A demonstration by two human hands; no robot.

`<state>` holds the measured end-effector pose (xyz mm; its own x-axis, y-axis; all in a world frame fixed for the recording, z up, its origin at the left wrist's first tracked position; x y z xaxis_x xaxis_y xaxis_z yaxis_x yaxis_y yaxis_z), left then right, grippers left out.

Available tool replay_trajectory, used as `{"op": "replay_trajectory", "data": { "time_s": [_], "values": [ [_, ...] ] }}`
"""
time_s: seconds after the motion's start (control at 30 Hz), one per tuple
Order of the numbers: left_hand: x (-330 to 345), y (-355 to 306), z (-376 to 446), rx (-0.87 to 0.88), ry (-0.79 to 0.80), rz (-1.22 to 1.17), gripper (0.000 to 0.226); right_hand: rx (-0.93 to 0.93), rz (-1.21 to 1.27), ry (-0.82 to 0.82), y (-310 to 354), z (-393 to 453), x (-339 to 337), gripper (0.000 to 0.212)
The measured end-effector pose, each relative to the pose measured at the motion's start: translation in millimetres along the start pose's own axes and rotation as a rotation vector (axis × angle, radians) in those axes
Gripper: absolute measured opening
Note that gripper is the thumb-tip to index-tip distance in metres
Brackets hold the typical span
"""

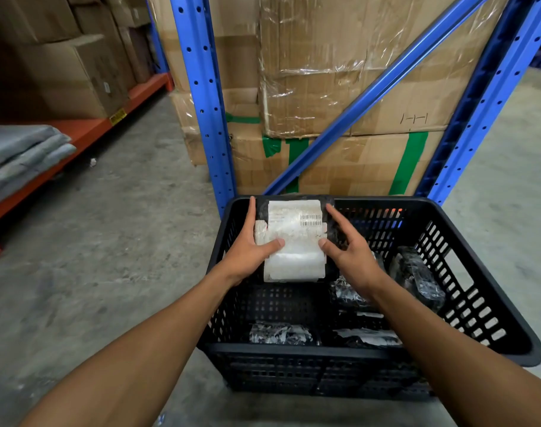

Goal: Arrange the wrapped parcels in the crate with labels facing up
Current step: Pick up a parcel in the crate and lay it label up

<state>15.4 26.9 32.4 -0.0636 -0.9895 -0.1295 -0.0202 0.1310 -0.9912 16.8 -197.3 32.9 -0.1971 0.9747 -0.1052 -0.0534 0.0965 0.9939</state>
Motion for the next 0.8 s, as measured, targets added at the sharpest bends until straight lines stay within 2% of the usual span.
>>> {"op": "replay_trajectory", "data": {
  "time_s": [0.3, 0.4, 0.5, 0.63, 0.8],
  "values": [
    [-3.1, -11.8, 4.6, 0.019, -0.010, -0.153, 0.098, -0.012, 0.060, 0.038, 18.2, -3.8, 3.6, 0.086],
    [0.8, -14.1, -0.5, 0.040, 0.015, -0.005, 0.094, 0.013, 0.004, 0.028, 13.7, 0.0, 4.1, 0.085],
    [8.5, -9.9, -3.0, 0.036, 0.073, 0.204, 0.100, 0.036, -0.213, -0.004, -1.4, 7.2, 8.0, 0.075],
    [8.7, 15.6, -1.5, -0.068, 0.151, 0.399, 0.090, 0.135, -0.398, 0.036, -28.3, 10.3, 19.4, 0.062],
    [-3.9, 58.9, 10.9, -0.311, 0.226, 0.598, 0.122, 0.248, -0.415, 0.154, -43.3, 7.7, 32.9, 0.067]
  ]
}}
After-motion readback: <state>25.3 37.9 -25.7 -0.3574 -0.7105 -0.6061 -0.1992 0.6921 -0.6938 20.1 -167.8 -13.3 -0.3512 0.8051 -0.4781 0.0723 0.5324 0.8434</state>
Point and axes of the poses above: each hand's wrist, its own z-axis towards the middle knuckle, its own x-axis out of the palm, y = z × x, the point moved 1 cm from there along z, towards the middle knuckle, and after that the axes turned 3 degrees about x, right-handed, at the moved point
